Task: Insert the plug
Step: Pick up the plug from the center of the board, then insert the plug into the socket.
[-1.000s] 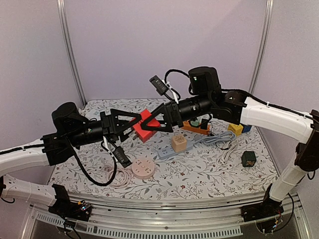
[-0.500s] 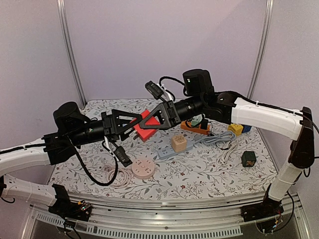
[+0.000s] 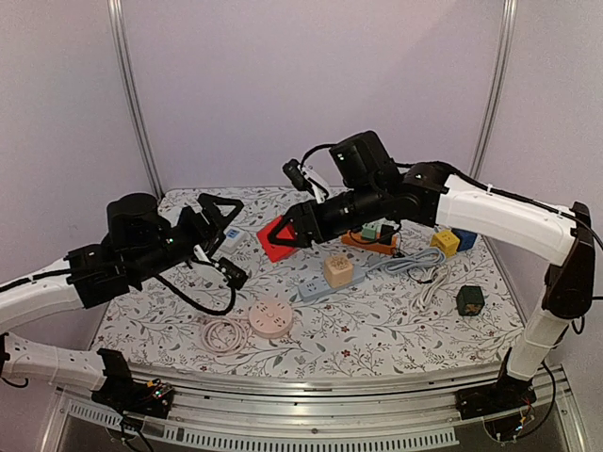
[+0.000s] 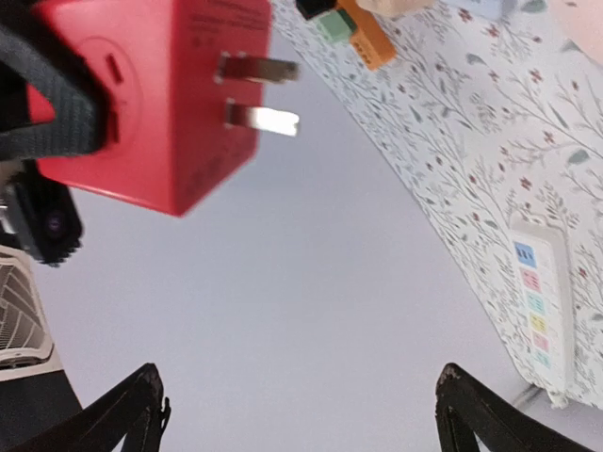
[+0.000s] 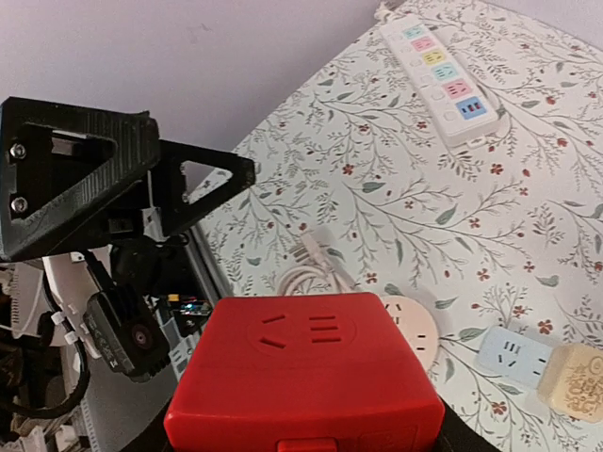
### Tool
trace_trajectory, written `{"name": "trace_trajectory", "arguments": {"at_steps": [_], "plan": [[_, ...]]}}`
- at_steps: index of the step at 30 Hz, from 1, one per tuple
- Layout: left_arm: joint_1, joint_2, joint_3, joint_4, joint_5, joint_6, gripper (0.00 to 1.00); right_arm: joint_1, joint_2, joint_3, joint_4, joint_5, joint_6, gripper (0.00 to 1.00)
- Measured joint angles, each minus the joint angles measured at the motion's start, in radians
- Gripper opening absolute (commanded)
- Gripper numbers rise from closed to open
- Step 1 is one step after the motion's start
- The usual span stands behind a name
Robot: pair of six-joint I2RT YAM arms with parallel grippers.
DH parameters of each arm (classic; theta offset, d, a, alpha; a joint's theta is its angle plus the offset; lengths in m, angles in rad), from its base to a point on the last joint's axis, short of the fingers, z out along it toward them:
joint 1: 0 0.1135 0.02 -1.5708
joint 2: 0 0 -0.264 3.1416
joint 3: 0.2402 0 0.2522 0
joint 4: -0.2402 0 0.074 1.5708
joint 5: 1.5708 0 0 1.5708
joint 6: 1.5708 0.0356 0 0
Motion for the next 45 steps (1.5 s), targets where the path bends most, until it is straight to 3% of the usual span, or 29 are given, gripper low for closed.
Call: {"name": "trace_trajectory", "arguments": {"at_steps": [3, 8, 12, 17, 20, 23, 28, 45], "plan": [[0.02, -0.019, 0.071, -0.344, -0.179, -0.187, 0.99, 0.041, 0.069, 0.14, -0.155, 0.21, -0.079, 0.0], [0.052, -0.105, 0.072, -0.726, -0.278, -0.515, 0.99, 0.082, 0.173, 0.205, -0.25, 0.358, -0.115, 0.0], [0.185, -0.101, 0.088, -0.999, -0.231, -0.76, 1.0, 0.117, 0.271, 0.283, -0.37, 0.463, -0.124, 0.0], [0.512, 0.127, 0.262, -1.265, -0.04, -1.032, 1.0, 0.172, 0.377, 0.426, -0.506, 0.549, -0.139, 0.0], [0.662, 0.328, 0.438, -1.308, 0.111, -1.178, 0.99, 0.195, 0.427, 0.475, -0.57, 0.561, -0.142, 0.0], [0.741, 0.473, 0.573, -1.312, 0.302, -1.293, 0.99, 0.209, 0.471, 0.484, -0.604, 0.558, -0.147, 0.0], [0.761, 0.496, 0.58, -1.324, 0.515, -1.421, 0.99, 0.215, 0.546, 0.515, -0.633, 0.555, -0.2, 0.0], [0.732, 0.503, 0.386, -1.169, 0.6, -1.542, 0.99, 0.2, 0.629, 0.62, -0.693, 0.497, -0.351, 0.0]]}}
